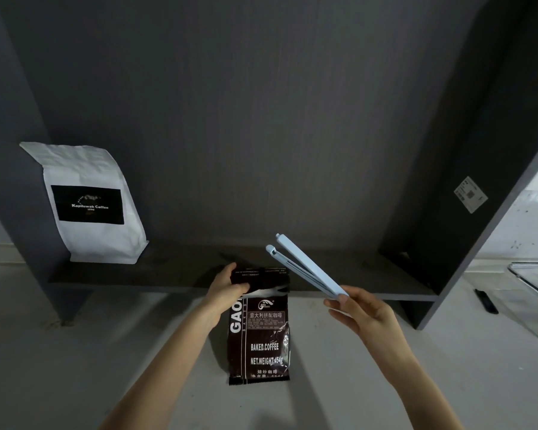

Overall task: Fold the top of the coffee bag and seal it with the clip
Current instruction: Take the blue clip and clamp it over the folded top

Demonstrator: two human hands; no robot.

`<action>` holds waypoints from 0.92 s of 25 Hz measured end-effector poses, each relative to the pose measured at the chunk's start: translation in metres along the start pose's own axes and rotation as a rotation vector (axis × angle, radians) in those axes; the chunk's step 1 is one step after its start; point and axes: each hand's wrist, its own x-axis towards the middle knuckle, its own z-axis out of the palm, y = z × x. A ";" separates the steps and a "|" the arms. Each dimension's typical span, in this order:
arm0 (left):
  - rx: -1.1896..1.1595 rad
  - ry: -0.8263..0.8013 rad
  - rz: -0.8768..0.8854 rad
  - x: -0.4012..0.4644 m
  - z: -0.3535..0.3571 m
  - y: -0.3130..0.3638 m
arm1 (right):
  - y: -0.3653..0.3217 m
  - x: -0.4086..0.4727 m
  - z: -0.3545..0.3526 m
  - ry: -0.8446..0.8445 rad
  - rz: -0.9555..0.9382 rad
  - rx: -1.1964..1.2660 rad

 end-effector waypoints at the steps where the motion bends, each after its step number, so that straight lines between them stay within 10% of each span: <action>1: 0.001 0.013 0.024 -0.003 0.001 0.000 | 0.001 0.000 -0.002 0.004 -0.001 0.000; 14: -0.104 0.026 0.231 -0.048 0.004 -0.041 | 0.022 0.006 -0.012 -0.047 -0.094 -0.627; 23: -0.138 0.036 0.276 -0.055 0.003 -0.056 | 0.032 0.004 0.013 -0.071 -0.127 -0.598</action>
